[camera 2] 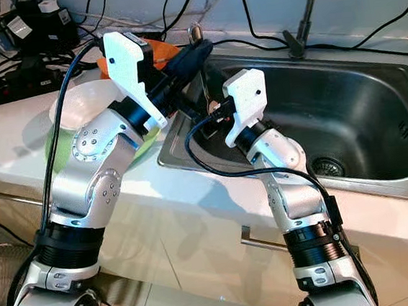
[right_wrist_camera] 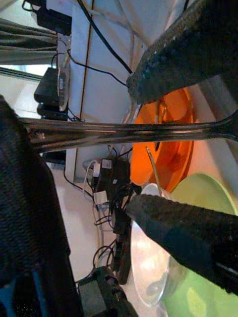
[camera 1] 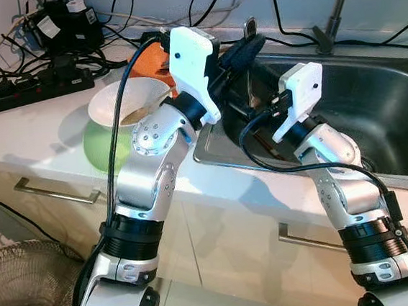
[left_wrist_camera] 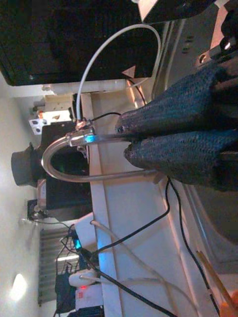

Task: Kitchen organization

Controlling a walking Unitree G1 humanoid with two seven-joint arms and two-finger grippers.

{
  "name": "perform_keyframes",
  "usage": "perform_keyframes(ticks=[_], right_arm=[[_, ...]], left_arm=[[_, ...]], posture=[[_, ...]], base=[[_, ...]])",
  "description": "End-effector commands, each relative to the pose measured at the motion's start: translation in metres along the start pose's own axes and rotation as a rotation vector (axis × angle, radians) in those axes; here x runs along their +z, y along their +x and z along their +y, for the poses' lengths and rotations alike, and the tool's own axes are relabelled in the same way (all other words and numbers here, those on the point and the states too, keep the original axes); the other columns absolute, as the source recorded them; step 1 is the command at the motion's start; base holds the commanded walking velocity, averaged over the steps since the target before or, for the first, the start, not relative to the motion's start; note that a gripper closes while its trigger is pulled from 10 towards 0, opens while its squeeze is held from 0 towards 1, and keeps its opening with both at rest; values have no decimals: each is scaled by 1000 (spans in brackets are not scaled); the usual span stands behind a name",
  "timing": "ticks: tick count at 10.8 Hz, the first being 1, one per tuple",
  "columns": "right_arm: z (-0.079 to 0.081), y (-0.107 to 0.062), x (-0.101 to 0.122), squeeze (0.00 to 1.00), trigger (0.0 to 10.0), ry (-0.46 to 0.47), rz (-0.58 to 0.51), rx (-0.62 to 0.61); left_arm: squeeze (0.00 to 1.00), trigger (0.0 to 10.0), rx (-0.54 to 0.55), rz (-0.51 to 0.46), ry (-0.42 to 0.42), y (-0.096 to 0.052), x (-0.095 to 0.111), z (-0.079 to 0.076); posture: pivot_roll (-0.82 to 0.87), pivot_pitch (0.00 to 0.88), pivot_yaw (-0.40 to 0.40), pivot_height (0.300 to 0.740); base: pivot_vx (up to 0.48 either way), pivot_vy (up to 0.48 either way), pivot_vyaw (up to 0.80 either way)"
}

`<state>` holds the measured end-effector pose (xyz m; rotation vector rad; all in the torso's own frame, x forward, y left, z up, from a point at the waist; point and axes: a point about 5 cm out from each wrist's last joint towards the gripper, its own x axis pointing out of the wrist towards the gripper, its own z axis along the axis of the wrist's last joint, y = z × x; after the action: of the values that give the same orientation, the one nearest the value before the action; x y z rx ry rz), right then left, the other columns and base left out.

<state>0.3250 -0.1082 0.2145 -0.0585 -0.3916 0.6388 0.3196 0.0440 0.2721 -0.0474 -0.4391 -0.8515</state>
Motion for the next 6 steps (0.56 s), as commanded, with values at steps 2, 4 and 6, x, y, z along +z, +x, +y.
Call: perform_keyframes(ticks=[2,4,6], right_arm=[[1,-1,-5,0,0,8,21,5],[1,-1,-7,0,0,9,27,-2],[0,-1,-9,0,0,5,37,-9]], left_arm=[[0,10000,-15,14,-10,0,-3,-2],[0,10000,-21,12,-14,0,-3,-2],[0,10000,-27,13,-20,0,-3,-3]], posture=[[35,26,29,740],[36,26,29,740],[36,24,28,740]], base=[[0,0,0],[0,0,0],[0,0,0]])
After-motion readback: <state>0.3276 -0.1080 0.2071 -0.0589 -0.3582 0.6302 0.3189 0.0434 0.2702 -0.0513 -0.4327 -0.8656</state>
